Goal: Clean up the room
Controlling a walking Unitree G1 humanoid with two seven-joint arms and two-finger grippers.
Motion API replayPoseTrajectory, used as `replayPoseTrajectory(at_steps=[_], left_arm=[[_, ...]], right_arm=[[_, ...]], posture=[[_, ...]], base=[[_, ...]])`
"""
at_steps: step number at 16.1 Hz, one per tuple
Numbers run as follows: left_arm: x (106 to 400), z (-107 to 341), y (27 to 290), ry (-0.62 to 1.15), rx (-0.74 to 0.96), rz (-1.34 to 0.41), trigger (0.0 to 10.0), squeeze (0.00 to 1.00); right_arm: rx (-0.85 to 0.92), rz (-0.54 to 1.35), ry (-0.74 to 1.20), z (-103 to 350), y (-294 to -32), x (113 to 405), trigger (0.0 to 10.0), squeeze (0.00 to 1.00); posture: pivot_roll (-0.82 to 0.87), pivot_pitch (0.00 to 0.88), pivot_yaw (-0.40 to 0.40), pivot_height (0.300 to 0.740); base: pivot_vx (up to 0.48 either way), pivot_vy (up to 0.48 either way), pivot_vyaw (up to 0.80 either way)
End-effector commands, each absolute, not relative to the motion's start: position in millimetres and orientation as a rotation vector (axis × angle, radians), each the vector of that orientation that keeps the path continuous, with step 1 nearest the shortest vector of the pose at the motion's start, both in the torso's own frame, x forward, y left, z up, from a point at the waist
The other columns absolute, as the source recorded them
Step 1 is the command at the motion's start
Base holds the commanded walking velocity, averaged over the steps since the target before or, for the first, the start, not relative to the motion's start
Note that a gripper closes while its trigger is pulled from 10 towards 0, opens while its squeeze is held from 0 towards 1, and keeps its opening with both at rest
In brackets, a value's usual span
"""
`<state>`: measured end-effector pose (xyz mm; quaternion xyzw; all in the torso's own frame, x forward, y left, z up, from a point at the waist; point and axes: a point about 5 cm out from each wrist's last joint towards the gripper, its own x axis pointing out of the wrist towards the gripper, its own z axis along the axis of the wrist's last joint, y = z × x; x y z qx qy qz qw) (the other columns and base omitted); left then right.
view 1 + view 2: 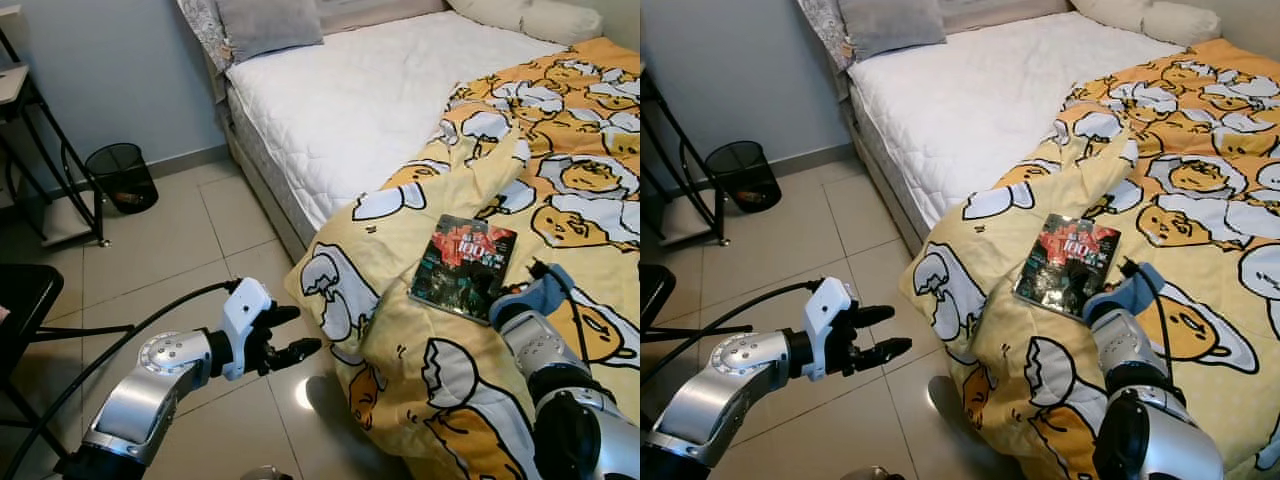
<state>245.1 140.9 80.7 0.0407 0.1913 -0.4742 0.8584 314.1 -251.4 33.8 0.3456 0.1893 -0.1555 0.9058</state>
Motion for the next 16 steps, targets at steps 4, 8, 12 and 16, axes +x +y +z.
replayPoseTrajectory(at_steps=[4,8,12,16], left_arm=[[247.9,86.4,142.1,0.391,0.099,-1.015,10.0,0.29],[246.4,88.6,145.9,0.397,0.104,-1.015,10.0,0.29],[244.2,88.1,148.5,0.412,0.105,-1.009,10.0,0.29],[247.5,89.7,147.8,0.413,0.106,-1.012,10.0,0.29]], right_arm=[[0.702,-0.331,0.446,24.7,-246.9,309.5,10.0,0.0],[0.695,-0.317,0.564,2.1,-232.1,293.9,10.0,0.0],[0.664,-0.348,0.675,-19.5,-223.5,274.3,10.0,0.0],[1.006,-0.38,0.611,-19.2,-204.0,279.4,10.0,0.0]], posture=[[0.04,0.0,0.103,0.74],[0.07,0.0,0.107,0.74],[0.08,0.0,0.12,0.74],[0.08,0.0,0.13,0.74]], base=[[0.0,0.0,0.0],[0.0,0.0,0.0],[0.0,0.0,0.0],[0.0,0.0,0.0]])
